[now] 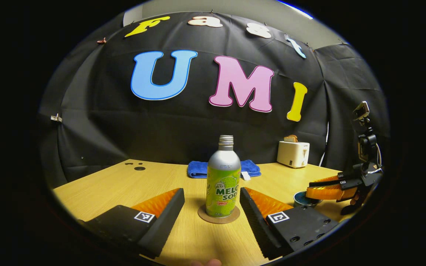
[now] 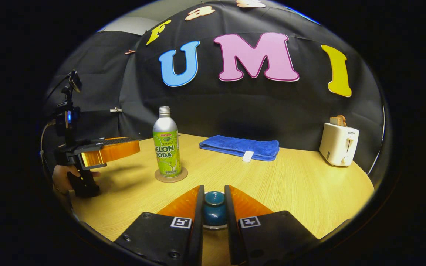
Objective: Open the teacup lid with one hand, grasp the water bottle and pour water into the teacup with the other hand; after pouring, place the water bottle on the coaster and then close the teacup lid.
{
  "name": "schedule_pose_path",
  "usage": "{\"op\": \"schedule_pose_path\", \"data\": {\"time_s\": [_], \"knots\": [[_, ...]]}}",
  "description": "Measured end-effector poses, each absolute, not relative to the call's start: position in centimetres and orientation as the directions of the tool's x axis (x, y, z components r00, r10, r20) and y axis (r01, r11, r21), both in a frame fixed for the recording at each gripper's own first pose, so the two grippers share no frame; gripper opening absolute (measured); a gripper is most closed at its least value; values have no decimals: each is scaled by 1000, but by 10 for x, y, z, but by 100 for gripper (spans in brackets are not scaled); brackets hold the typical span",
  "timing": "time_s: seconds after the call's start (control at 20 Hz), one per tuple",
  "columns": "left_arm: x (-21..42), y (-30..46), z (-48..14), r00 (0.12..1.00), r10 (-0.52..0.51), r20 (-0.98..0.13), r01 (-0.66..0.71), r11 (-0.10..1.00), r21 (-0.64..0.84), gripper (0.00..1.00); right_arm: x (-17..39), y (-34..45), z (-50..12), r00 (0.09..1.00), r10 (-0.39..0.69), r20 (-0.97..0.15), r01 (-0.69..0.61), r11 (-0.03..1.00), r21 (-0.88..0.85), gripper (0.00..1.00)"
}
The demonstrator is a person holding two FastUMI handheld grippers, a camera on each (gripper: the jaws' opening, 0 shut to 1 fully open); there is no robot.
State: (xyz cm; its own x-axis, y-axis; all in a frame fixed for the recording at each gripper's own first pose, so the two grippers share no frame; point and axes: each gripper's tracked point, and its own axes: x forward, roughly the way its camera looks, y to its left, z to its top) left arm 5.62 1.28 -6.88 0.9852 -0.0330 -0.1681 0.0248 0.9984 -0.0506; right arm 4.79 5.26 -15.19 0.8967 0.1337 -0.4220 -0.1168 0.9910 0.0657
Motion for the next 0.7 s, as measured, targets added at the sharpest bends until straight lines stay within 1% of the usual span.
{"op": "schedule_pose_path", "data": {"time_s": [0.05, 0.1, 0.15, 0.2, 0.35, 0.4, 0.45, 0.55, 0.6, 0.65, 0.7], "knots": [[57, 13, -70, 985, -33, -170, 24, 998, -53, 95, 47, 52, -152, 896, 128, -425, -115, 992, 55, 28], [56, 13, -70, 985, -33, -172, 24, 998, -53, 95, 46, 52, -152, 896, 123, -427, -115, 992, 45, 34], [56, 14, -71, 985, -30, -172, 21, 998, -51, 95, 45, 52, -152, 895, 118, -431, -114, 993, 34, 30], [56, 14, -70, 985, -29, -171, 21, 999, -49, 95, 43, 51, -152, 894, 117, -433, -117, 993, 28, 35], [56, 14, -66, 986, -27, -162, 20, 999, -44, 95, 40, 49, -152, 896, 112, -431, -108, 994, 33, 37], [56, 13, -66, 986, -28, -162, 21, 999, -43, 95, 40, 47, -150, 898, 112, -426, -103, 994, 44, 41], [55, 12, -66, 987, -29, -161, 23, 999, -44, 95, 40, 44, -146, 903, 112, -415, -95, 994, 62, 43], [55, 11, -65, 987, -32, -158, 25, 999, -47, 95, 39, 34, -132, 922, 100, -374, -71, 993, 90, 52], [55, 10, -64, 987, -34, -157, 27, 998, -49, 95, 38, 27, -121, 934, 87, -345, -56, 994, 98, 61], [55, 9, -64, 987, -36, -156, 29, 998, -50, 95, 38, 18, -112, 946, 68, -318, -38, 994, 100, 66], [54, 8, -63, 987, -38, -154, 31, 998, -50, 95, 36, 10, -103, 955, 53, -291, -25, 995, 101, 77]]}}
